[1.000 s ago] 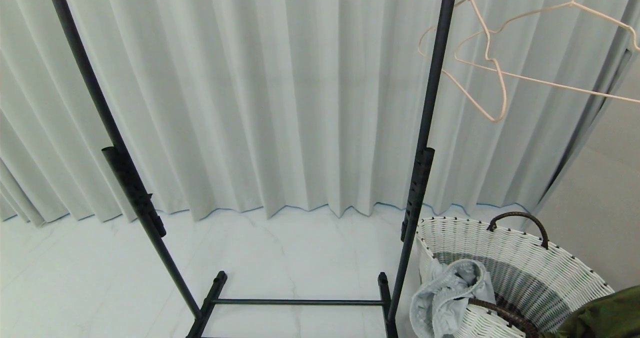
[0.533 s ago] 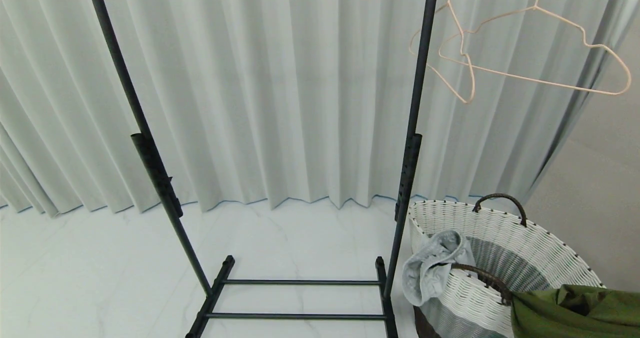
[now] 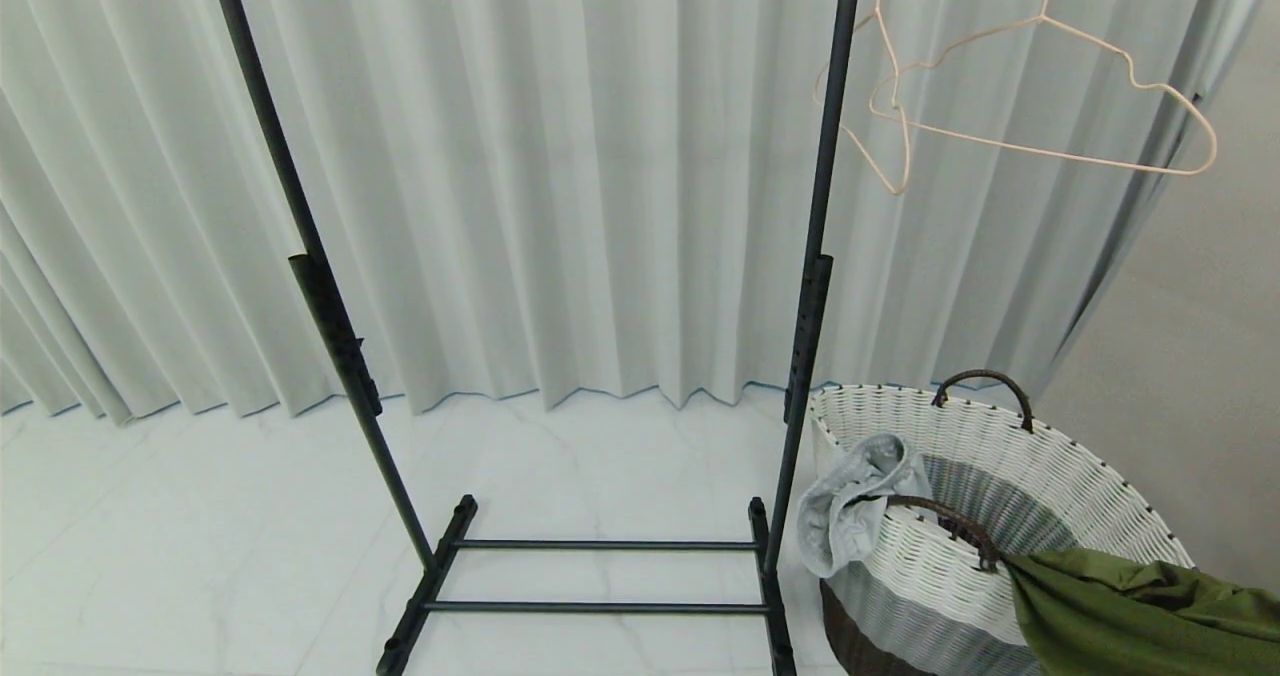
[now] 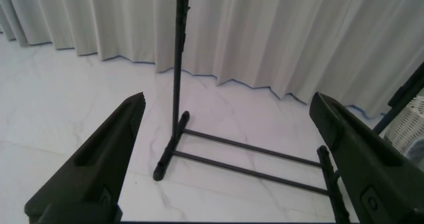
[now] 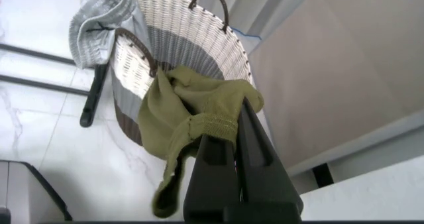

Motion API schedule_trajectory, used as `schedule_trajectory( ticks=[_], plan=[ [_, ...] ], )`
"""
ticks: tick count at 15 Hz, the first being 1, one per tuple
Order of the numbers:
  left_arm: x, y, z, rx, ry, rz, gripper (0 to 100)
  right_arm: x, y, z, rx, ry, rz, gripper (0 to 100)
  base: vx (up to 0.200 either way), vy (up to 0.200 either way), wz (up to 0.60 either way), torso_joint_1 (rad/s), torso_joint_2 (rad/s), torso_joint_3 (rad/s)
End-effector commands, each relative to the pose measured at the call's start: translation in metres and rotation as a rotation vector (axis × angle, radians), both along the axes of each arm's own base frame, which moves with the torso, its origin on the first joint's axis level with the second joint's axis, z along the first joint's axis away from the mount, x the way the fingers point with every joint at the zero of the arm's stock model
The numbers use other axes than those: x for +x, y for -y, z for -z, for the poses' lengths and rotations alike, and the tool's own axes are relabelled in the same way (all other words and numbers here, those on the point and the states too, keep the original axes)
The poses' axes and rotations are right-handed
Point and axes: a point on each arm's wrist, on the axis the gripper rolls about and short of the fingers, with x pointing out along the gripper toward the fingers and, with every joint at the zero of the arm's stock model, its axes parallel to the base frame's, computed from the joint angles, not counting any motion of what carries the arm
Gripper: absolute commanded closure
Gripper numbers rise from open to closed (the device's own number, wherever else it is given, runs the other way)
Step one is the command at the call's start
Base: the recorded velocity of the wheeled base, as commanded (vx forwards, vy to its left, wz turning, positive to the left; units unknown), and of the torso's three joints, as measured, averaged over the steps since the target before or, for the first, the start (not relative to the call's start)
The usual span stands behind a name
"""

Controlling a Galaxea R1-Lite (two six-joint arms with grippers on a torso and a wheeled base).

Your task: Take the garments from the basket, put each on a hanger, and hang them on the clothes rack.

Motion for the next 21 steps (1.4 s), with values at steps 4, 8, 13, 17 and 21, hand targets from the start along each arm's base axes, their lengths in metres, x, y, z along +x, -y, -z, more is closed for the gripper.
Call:
schedule_trajectory(
  ticks=[4,8,13,17,21],
  plan=[
    [0.0,0.0,0.0,0.015,-0.004,0.001,0,0.004,0.0,0.003,-0.006,-0.023,-0.016,100,0.0,0.15,0.0,0.002,0.0,0.004],
    [0.0,0.0,0.0,0.025,-0.004,-0.001,0,0.008,0.0,0.001,0.004,-0.04,-0.045,100,0.0,0.2,0.0,0.004,0.0,-0.001],
    [0.0,0.0,0.0,0.028,-0.006,0.001,0,0.013,0.0,0.0,0.012,-0.052,-0.08,100,0.0,0.12,0.0,0.002,0.0,0.0],
    [0.0,0.0,0.0,0.025,-0.004,-0.001,0,0.023,0.0,-0.009,0.017,-0.016,-0.145,100,0.0,0.0,0.0,0.0,0.0,0.0],
    [0.0,0.0,0.0,0.035,-0.007,0.001,0,0.055,0.001,-0.03,0.008,0.069,-0.205,100,0.0,0.0,0.0,0.0,0.0,0.0]
  ],
)
